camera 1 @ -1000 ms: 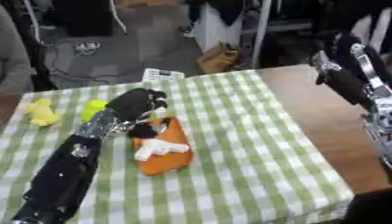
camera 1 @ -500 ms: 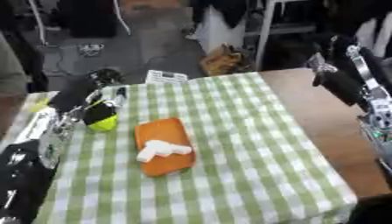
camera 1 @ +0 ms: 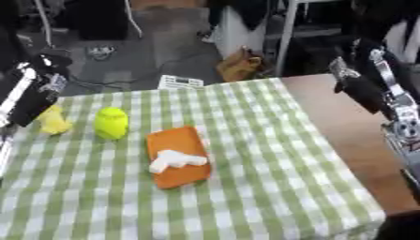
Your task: Pick up objects on the table and place them in the box.
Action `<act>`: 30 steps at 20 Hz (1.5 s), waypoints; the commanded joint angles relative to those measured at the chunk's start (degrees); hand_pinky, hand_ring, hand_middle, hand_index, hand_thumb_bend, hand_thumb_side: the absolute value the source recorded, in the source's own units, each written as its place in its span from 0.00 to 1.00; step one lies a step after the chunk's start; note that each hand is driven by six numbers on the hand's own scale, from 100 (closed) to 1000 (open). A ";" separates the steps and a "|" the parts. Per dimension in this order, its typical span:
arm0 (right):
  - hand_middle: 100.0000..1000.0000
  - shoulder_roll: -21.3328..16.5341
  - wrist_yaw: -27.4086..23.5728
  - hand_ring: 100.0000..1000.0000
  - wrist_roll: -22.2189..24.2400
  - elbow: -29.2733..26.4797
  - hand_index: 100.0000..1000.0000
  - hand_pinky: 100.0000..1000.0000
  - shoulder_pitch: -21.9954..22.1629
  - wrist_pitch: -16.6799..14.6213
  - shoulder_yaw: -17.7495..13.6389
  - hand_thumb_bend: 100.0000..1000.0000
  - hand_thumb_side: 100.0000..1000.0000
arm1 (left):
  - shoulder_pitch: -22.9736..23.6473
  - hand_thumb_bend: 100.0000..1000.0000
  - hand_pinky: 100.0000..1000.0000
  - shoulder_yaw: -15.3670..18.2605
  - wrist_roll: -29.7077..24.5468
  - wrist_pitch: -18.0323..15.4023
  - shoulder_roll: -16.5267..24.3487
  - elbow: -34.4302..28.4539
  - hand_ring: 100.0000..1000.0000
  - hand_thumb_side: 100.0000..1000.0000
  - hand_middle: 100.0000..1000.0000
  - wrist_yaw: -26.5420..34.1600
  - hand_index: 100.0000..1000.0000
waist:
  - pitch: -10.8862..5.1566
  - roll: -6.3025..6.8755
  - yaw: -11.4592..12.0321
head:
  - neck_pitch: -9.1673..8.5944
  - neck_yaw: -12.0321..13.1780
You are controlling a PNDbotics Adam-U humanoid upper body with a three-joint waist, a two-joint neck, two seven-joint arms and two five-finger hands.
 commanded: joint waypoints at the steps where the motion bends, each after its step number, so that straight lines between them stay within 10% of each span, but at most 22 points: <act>1: 0.53 -1.35 -0.05 0.51 -0.22 -0.42 0.80 0.28 -0.69 -0.01 -0.79 0.12 0.62 | 0.06 0.05 0.58 1.75 1.11 1.44 1.49 -2.54 0.69 0.97 0.79 1.97 0.85 | -0.36 -0.47 0.07 | -0.89 -0.14; 12: 0.53 -1.30 -0.17 0.51 -0.43 -0.38 0.80 0.28 -0.89 -0.01 -0.97 0.12 0.62 | 3.44 0.01 0.55 3.85 5.07 3.80 -0.47 -6.91 0.66 0.97 0.77 3.15 0.84 | -0.10 -0.23 -0.03 | -0.55 5.22; 30: 0.53 -1.33 -0.18 0.51 -0.47 -0.38 0.80 0.28 -0.69 0.00 -1.04 0.12 0.62 | 4.15 0.00 0.55 3.53 4.64 4.27 -1.54 -8.07 0.66 0.97 0.77 2.58 0.84 | -0.16 -0.39 -0.13 | 1.05 5.13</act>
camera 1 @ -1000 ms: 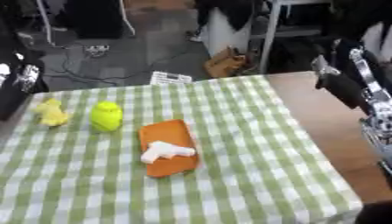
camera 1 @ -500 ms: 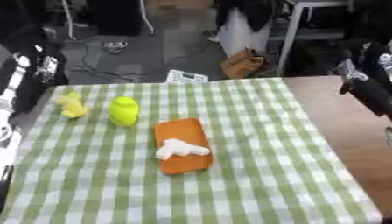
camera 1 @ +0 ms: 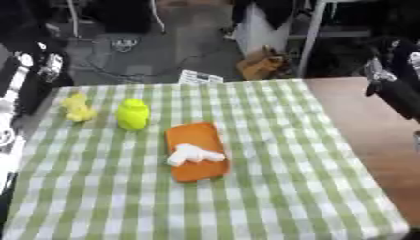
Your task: Pick up objects on the table and place them in the box.
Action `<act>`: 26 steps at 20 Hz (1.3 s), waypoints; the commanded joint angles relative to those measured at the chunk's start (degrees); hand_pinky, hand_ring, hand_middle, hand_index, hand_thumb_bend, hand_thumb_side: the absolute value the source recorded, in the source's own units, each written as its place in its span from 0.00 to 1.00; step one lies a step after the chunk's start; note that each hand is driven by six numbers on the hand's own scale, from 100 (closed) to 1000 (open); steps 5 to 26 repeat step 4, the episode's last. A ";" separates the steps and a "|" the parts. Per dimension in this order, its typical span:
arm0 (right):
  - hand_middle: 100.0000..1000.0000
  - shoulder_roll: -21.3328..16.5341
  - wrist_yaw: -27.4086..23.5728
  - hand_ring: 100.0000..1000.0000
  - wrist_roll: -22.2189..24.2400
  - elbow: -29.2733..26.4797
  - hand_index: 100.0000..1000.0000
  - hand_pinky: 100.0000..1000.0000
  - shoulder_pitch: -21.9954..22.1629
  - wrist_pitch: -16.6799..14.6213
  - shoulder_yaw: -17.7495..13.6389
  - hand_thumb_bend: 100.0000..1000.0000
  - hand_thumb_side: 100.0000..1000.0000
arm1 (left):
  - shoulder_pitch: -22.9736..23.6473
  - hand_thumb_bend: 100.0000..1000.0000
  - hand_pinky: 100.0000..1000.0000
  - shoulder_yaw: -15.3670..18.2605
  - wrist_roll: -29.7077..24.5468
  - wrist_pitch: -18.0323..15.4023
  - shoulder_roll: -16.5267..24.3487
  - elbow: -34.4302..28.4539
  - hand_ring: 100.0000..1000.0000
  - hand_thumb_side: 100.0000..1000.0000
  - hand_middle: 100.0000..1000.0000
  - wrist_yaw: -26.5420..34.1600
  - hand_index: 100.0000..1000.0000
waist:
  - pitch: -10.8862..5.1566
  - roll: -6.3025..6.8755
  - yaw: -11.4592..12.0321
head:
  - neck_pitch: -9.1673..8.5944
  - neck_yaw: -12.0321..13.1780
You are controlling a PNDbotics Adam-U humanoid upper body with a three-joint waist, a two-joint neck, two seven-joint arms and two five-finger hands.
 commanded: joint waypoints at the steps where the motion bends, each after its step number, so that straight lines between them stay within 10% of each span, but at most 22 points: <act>1: 0.53 -1.32 -0.18 0.51 -0.26 -0.39 0.80 0.28 -0.67 -0.04 -0.71 0.12 0.62 | -0.65 0.00 0.55 0.21 -0.18 0.01 0.65 -1.00 0.66 0.97 0.77 -0.24 0.84 | -0.21 -0.38 -0.01 | 0.42 -0.06; 26: 0.53 -1.27 -0.18 0.51 -0.24 -0.40 0.80 0.28 -0.73 -0.05 -0.69 0.12 0.62 | -0.56 0.00 0.55 0.26 -0.18 0.03 0.56 -1.00 0.66 0.97 0.77 -0.38 0.84 | -0.20 -0.35 -0.08 | 0.40 -0.05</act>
